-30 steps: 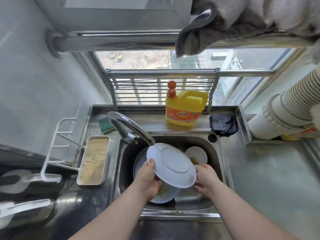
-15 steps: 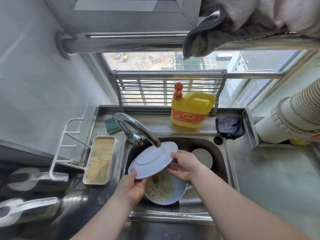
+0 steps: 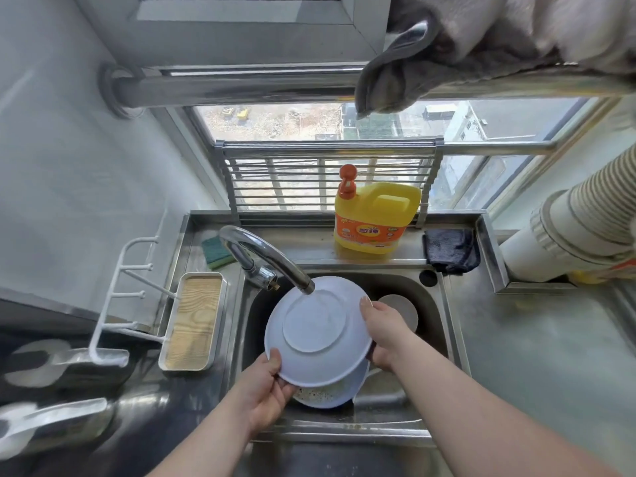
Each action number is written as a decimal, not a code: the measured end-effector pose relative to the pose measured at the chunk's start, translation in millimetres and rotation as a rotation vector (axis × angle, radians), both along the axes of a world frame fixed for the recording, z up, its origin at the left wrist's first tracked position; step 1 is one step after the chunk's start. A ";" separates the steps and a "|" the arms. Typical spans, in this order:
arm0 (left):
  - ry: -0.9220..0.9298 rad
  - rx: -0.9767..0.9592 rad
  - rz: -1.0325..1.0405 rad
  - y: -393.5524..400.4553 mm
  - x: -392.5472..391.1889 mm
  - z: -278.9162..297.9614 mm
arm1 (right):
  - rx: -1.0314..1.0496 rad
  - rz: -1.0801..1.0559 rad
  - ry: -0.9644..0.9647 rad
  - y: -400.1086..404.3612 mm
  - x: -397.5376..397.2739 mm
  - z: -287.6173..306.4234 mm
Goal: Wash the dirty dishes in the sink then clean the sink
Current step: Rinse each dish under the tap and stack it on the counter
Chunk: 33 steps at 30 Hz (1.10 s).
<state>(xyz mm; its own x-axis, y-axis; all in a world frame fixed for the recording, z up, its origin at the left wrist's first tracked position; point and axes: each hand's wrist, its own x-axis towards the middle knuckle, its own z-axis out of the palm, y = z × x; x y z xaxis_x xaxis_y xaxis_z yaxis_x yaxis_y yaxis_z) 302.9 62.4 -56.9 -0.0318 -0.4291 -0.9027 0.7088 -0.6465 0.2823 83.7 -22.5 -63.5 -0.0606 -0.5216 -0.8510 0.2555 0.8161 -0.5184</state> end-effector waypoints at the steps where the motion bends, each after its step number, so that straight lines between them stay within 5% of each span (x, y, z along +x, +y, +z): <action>1: -0.016 0.003 -0.038 -1.0 -1.9 -0.6 | 0.014 -0.007 -0.017 5.1 -7.3 -1.3; 15: 0.016 -0.004 -0.304 -12.6 -51.7 3.0 | 0.070 -0.145 0.061 59.9 -93.9 -10.9; 27: 0.141 -0.151 -0.101 -45.1 -43.1 21.6 | 0.245 -0.571 -0.136 53.1 -54.2 4.9; 33: 0.159 -0.154 -0.069 -44.1 -34.1 21.2 | 0.186 -0.549 -0.163 41.2 -29.6 11.7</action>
<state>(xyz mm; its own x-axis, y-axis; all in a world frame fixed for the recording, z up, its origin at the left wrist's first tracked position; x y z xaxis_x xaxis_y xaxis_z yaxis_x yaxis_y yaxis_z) 268.8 18.3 -35.7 -0.2030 -0.5530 -0.8080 0.7076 -0.6533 0.2693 54.1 18.7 -51.9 -0.1400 -0.2926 -0.9459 0.7293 0.6157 -0.2984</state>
